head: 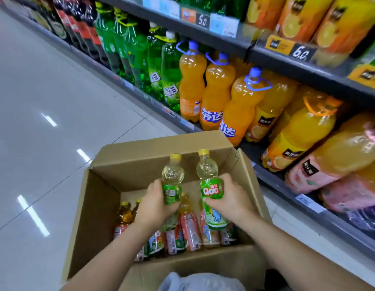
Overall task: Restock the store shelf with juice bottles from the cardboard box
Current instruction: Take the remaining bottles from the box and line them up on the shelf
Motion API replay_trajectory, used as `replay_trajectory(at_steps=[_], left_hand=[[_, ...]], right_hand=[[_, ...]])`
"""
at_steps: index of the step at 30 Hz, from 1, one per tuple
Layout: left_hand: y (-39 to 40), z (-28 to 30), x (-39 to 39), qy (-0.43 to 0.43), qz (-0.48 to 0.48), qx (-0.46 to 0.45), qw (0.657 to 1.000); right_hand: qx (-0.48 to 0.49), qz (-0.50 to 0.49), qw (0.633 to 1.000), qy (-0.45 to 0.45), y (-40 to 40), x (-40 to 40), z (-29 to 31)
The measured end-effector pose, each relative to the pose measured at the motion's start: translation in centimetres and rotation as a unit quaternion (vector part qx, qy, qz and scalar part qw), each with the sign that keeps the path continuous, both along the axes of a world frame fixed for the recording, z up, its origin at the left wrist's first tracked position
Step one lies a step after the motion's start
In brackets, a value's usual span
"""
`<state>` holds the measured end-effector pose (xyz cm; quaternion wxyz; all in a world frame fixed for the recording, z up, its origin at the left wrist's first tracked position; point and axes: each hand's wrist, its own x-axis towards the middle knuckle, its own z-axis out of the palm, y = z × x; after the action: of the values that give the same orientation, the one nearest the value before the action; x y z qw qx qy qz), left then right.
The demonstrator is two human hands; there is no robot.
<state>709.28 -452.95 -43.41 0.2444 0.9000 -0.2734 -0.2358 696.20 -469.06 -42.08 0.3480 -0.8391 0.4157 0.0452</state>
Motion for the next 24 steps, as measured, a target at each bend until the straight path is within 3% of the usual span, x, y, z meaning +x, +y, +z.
replay_trajectory(at_steps=[5, 9, 18, 24], left_hand=[[-3.0, 11.1, -3.0, -0.057, -0.059, -0.139, 0.987], [-6.2, 20.6, -7.5, -0.077, -0.11, -0.259, 0.956], [-13.4, 40.1, -22.3, -0.101, -0.214, -0.442, 0.865], [-19.0, 48.5, -29.7, -0.085, -0.268, -0.494, 0.823]], right_hand=[[-0.061, -0.047, 0.99, -0.116, -1.1, -6.1, 11.0], [-0.121, -0.127, 0.964, -0.202, -2.2, -13.5, 20.2], [-0.307, -0.253, 0.85, -0.347, -3.3, -34.4, 40.1], [-0.381, -0.327, 0.775, -0.384, -3.8, -45.3, 47.8]])
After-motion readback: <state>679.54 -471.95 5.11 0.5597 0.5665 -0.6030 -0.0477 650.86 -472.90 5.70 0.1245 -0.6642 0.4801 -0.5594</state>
